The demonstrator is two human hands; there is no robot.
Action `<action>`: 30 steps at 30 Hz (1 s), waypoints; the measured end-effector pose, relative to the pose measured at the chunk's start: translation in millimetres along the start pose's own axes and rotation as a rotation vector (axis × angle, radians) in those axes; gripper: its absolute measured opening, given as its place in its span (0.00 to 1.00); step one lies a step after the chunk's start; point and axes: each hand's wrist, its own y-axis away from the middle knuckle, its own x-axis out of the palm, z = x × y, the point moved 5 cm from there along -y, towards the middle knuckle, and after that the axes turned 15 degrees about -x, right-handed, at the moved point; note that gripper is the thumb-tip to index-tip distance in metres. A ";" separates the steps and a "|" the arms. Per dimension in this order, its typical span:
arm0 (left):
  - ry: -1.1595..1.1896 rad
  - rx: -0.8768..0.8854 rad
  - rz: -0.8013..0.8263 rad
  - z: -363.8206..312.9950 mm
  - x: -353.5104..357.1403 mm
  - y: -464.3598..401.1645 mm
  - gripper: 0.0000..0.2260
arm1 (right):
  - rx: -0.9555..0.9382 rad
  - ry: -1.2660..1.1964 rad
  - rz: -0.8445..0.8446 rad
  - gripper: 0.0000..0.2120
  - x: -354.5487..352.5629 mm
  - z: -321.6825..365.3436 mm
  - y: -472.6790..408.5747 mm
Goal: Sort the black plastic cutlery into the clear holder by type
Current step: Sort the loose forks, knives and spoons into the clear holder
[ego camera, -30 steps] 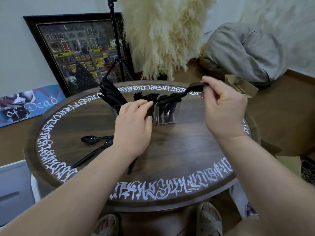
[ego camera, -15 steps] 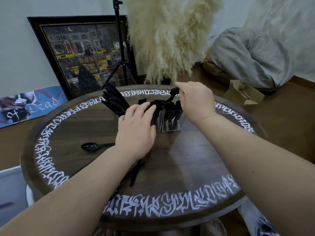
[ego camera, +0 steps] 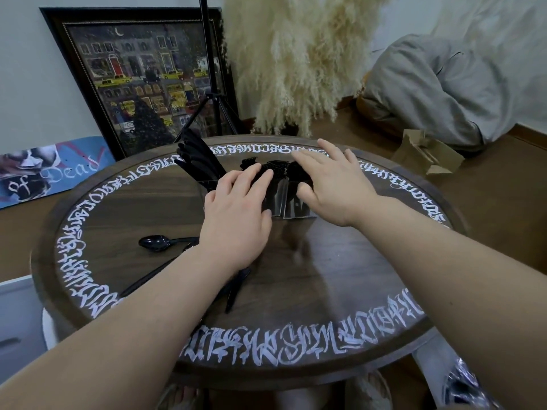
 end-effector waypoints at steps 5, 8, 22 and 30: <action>-0.017 0.002 0.022 9.4 -15.5 4.7 0.27 | -0.094 -0.069 -0.303 0.27 -14.0 27.7 22.4; -0.026 -0.033 0.035 27.8 -27.0 11.8 0.26 | -0.137 -0.130 -0.386 0.22 -12.6 51.2 36.1; -0.333 -0.095 0.572 89.8 -15.5 81.3 0.18 | -0.073 -0.302 0.265 0.33 80.0 104.1 35.5; -0.340 -0.169 0.592 107.5 -12.8 75.8 0.20 | -0.081 -0.152 0.264 0.25 89.4 97.0 27.4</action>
